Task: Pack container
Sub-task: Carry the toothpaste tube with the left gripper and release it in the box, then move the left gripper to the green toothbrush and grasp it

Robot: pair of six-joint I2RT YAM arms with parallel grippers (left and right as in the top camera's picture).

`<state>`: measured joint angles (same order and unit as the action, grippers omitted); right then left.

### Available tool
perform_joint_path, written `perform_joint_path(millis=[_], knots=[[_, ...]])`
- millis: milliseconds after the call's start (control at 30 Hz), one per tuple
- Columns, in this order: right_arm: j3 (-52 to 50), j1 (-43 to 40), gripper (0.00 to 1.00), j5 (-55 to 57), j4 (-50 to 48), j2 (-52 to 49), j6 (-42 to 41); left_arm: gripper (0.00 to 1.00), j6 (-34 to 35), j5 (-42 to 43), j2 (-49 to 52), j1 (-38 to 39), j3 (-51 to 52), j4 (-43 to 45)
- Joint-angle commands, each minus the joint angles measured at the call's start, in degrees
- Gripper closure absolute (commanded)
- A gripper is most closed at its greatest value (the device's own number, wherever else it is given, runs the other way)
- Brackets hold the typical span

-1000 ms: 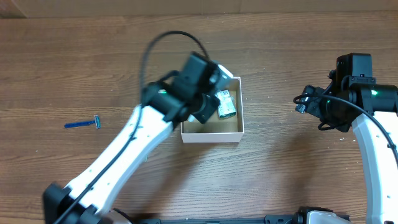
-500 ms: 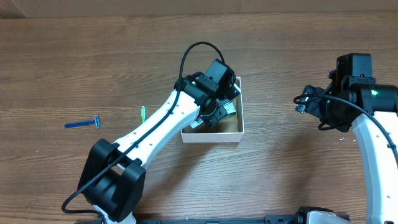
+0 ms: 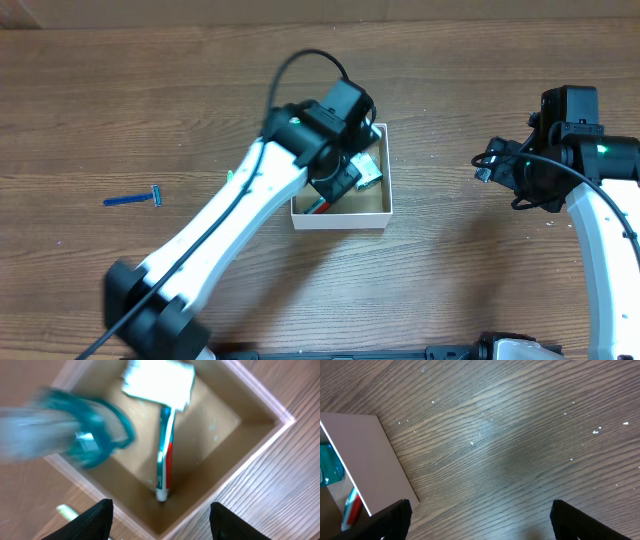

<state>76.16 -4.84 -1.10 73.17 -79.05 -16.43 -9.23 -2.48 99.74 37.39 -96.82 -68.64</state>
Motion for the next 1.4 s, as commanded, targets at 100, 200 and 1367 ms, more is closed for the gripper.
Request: perform_joint_path(millis=[100, 200, 1367], knots=[[0.0, 0.0, 0.09, -0.1, 0.0, 0.6, 1.3, 0.00, 20.3, -13.6, -13.8, -8.6, -3.0, -5.8], [0.0, 0.0, 0.09, -0.1, 0.0, 0.6, 1.3, 0.00, 24.1, -9.3, -15.0, -16.5, -2.4, -7.5], [0.0, 0.0, 0.09, -0.1, 0.2, 0.6, 1.3, 0.00, 26.0, 4.0, 13.4, -33.1, 28.6, 11.4]])
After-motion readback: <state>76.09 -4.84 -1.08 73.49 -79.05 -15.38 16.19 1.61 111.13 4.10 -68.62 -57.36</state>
